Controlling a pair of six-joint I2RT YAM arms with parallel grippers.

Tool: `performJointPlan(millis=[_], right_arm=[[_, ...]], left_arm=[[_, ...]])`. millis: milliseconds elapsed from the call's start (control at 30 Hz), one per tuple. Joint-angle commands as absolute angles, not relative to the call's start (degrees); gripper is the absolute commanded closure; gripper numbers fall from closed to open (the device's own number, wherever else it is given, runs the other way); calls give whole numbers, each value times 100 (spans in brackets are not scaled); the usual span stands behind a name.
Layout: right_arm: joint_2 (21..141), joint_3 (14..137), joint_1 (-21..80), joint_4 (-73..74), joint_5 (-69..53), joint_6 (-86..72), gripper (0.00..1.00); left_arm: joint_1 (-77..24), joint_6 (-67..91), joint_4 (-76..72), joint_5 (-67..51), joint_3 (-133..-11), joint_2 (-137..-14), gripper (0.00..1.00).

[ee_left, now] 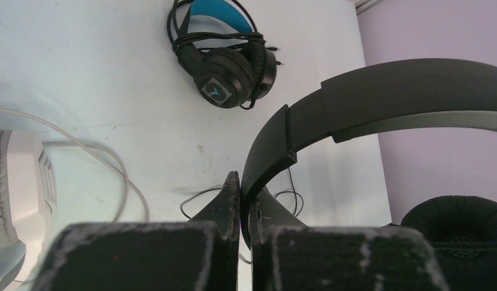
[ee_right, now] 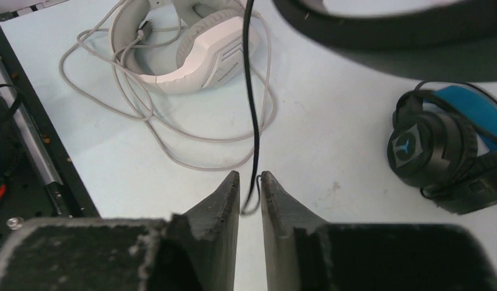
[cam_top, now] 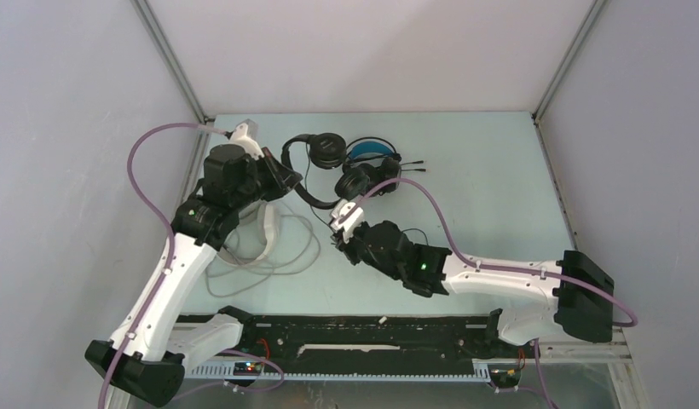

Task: Wrap the headphones
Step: Wrap the headphones cable around the headphones.

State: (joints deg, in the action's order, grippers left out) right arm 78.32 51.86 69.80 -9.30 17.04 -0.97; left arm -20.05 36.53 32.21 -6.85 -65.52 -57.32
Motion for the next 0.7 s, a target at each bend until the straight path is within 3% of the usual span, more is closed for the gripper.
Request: performJointPlan(millis=[0,333,667], right_arm=[[7675,4768,7018,-2536,1351,533,73],[8642,4298,6778,-4801,327,1367,36],[9602,3901,6455,-6687,-223,2116,35]], left_arm=[[-1951,3854,3038,-1027,-7105,-5586,100],[-1951,3740,3433,-1033,-7436,-5578,100],[-1951,3591,3760,-939,-7766,-5584,100]])
